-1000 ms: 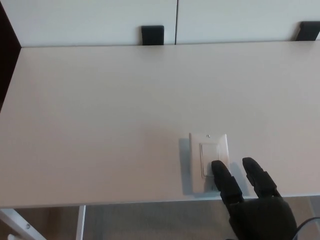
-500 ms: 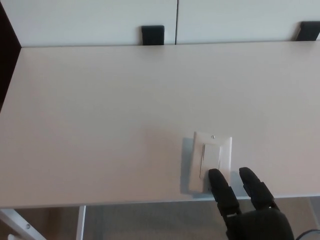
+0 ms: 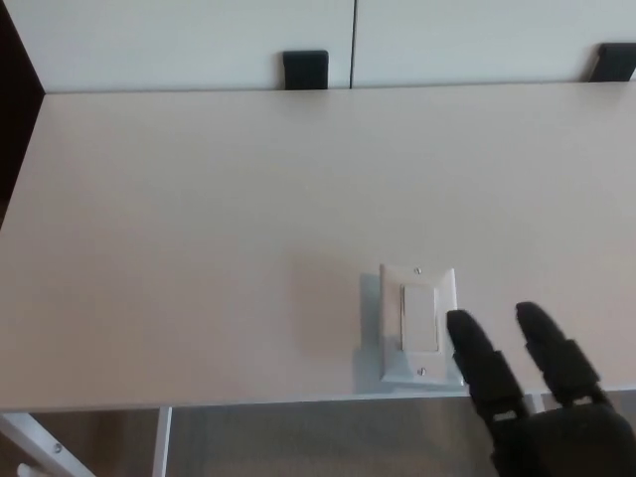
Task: The robot walk towards a table in front and then clicks the light switch button using the right hand's index finger
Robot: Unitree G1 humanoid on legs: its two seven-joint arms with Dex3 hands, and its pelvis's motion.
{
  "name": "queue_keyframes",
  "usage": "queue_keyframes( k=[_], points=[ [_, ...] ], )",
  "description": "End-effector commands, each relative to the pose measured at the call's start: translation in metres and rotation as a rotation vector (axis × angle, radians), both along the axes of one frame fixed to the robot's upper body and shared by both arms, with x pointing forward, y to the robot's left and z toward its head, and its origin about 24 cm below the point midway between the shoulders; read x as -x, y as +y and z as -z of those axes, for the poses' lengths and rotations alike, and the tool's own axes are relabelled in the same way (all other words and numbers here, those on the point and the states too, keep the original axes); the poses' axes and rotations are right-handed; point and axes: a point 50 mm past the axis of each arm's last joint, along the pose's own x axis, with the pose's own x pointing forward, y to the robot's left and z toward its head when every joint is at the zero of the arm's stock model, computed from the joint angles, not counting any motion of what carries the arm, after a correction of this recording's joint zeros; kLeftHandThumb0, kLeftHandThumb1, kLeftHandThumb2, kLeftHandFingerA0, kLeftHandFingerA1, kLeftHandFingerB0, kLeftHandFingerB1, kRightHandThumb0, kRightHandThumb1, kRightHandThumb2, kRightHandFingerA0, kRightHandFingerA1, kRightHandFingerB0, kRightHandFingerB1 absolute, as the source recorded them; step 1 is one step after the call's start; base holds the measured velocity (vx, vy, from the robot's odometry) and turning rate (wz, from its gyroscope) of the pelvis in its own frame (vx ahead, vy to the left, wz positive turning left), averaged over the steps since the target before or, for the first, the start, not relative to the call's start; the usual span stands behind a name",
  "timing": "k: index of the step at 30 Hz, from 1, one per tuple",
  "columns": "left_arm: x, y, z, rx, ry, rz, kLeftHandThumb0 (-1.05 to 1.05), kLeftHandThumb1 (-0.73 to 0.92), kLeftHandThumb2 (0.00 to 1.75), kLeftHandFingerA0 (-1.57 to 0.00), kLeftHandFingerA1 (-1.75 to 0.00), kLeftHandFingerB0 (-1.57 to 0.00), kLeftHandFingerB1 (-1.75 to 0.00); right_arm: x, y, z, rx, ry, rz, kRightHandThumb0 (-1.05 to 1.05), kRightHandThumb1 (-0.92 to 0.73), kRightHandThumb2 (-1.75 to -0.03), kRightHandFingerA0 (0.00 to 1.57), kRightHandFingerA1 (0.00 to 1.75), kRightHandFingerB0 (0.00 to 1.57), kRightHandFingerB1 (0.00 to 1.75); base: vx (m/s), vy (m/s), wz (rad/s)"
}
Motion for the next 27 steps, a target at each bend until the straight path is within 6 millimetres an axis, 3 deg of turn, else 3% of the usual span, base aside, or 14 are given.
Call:
queue_keyframes(
  k=[1, 2, 3, 4, 9, 10, 11, 13, 18, 19, 22, 24, 27],
  points=[
    [0.001, 0.003, 0.002, -0.01, 0.019, -0.017, -0.25, 0.75, 0.62, -0.42, -0.41, -0.32, -0.33, 0.023, -0.001, -0.028, -0.031, -0.059, -0.064, -0.62, -0.66, -0.6, 0.0, 0.0, 0.0, 0.1, 0.0, 0.0, 0.0],
    [0.002, 0.004, 0.002, -0.006, 0.02, -0.022, -0.26, 0.75, 0.62, -0.42, -0.41, -0.32, -0.33, 0.029, -0.001, -0.03, -0.038, -0.056, -0.071, -0.62, -0.55, -0.72, 0.0, 0.0, 0.0, 0.1, 0.0, 0.0, 0.0],
    [0.003, 0.003, 0.002, -0.005, 0.019, -0.023, -0.26, 0.75, 0.62, -0.42, -0.41, -0.32, -0.33, 0.032, -0.001, -0.031, -0.044, -0.05, -0.075, -0.62, -0.55, -0.72, 0.0, 0.0, 0.0, 0.1, 0.0, 0.0, 0.0],
    [0.004, 0.004, 0.002, 0.0, 0.02, -0.025, -0.26, 0.76, 0.62, -0.42, -0.41, -0.32, -0.33, 0.041, -0.001, -0.031, -0.068, -0.026, -0.083, -0.8, -0.48, -0.77, 0.0, 0.04, 0.03, 0.0, 0.0, 0.0, 0.0],
    [0.001, 0.004, 0.003, -0.013, 0.005, -0.022, -0.26, 0.75, 0.62, -0.43, -0.41, -0.33, -0.33, 0.063, -0.009, -0.016, -0.13, 0.025, -0.083, -0.85, -0.51, -0.8, 0.0, 0.0, 0.02, 0.05, 0.0, 0.0, 0.0],
    [0.0, 0.004, 0.003, -0.011, 0.006, -0.023, -0.25, 0.75, 0.62, -0.43, -0.41, -0.33, -0.33, 0.064, -0.01, -0.014, -0.134, 0.032, -0.08, -0.67, -0.64, -0.59, 0.0, 0.0, 0.0, 0.24, 0.0, 0.0, 0.0],
    [0.0, 0.003, 0.003, -0.006, 0.008, -0.025, -0.26, 0.76, 0.62, -0.42, -0.41, -0.32, -0.33, 0.069, -0.015, -0.007, -0.149, 0.071, -0.063, -0.87, -0.51, -0.8, 0.0, 0.0, 0.08, 0.06, 0.0, 0.0, 0.0],
    [0.002, 0.003, 0.004, 0.0, 0.014, -0.029, -0.26, 0.76, 0.62, -0.41, -0.41, -0.31, -0.33, 0.074, -0.025, 0.006, -0.175, 0.133, -0.042, -0.86, -0.52, -0.8, 0.0, 0.0, 0.02, 0.04, 0.0, 0.0, 0.0],
    [0.009, 0.004, 0.006, -0.013, 0.022, -0.036, -0.27, 0.75, 0.62, -0.43, -0.4, -0.33, -0.33, 0.078, -0.056, 0.049, -0.307, 0.313, 0.006, -0.79, -0.48, -0.81, 0.0, 0.07, 0.08, 0.17, 0.0, 0.0, 0.0],
    [0.01, 0.004, 0.006, -0.017, 0.023, -0.037, -0.27, 0.75, 0.62, -0.44, -0.4, -0.34, -0.33, 0.078, -0.061, 0.056, -0.329, 0.337, 0.023, -0.8, -0.46, -0.78, 0.0, 0.0, 0.12, 0.2, 0.0, 0.0, 0.0],
    [0.01, 0.005, 0.005, -0.02, 0.017, -0.057, -0.28, 0.75, 0.62, -0.44, -0.39, -0.34, -0.33, 0.073, -0.081, 0.082, -0.367, 0.408, 0.139, -0.77, -0.44, -0.77, 0.0, 0.03, 0.13, 0.19, 0.0, 0.0, 0.0],
    [0.01, 0.006, 0.006, -0.015, 0.013, -0.069, -0.27, 0.75, 0.62, -0.43, -0.39, -0.34, -0.33, 0.068, -0.091, 0.094, -0.39, 0.45, 0.204, -0.78, -0.45, -0.78, 0.0, 0.03, 0.04, 0.15, 0.0, 0.0, 0.0],
    [0.01, 0.006, 0.005, -0.008, 0.001, -0.089, -0.27, 0.74, 0.62, -0.43, -0.39, -0.34, -0.33, 0.058, -0.104, 0.11, -0.443, 0.501, 0.282, -0.77, -0.45, -0.8, 0.0, 0.07, 0.11, 0.18, 0.0, 0.0, 0.0]
  ],
)
